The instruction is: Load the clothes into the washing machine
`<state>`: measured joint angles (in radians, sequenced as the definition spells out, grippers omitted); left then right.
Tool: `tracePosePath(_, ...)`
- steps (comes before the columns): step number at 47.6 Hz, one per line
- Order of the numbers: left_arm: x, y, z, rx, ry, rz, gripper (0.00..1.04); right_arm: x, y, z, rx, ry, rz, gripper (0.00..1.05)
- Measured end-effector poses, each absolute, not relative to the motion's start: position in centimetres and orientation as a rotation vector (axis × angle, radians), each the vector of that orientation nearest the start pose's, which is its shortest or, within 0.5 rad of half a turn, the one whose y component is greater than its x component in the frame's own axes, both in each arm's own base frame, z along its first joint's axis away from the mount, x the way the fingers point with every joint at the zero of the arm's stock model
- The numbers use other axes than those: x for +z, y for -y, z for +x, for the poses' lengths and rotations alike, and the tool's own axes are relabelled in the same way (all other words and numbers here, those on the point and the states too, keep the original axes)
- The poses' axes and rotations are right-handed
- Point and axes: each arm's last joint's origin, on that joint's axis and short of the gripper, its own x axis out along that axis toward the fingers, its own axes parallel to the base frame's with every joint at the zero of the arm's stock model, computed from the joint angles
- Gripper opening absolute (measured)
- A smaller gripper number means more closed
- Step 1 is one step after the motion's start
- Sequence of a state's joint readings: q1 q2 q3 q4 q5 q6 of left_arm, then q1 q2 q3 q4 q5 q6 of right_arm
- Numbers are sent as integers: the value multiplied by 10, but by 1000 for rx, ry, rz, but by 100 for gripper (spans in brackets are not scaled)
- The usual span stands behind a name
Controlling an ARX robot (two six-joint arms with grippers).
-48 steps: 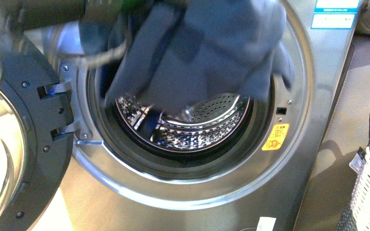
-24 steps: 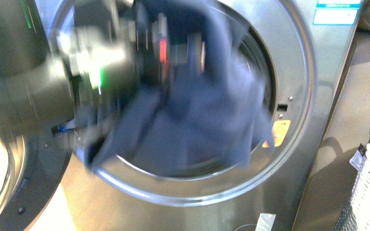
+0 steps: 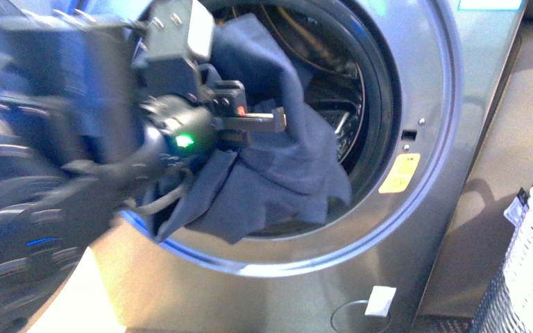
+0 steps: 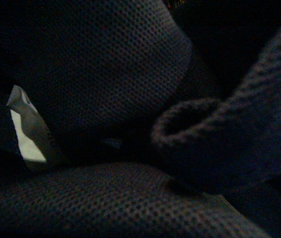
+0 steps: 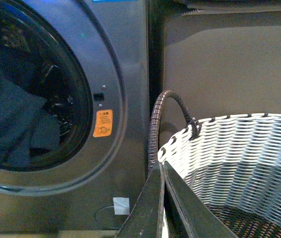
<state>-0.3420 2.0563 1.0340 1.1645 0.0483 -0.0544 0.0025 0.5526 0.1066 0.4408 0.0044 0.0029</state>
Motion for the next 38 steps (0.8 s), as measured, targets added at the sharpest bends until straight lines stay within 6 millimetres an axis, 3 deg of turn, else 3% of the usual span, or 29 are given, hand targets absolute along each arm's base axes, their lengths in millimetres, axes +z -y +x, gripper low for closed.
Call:
tracePosePath(23,162,151,481,-251,141,-26,16,176,0,122,0,-4,3,2)
tracePosePath(38,165,151,519,-177,119,0,16,168,0,117,0,5,3,2)
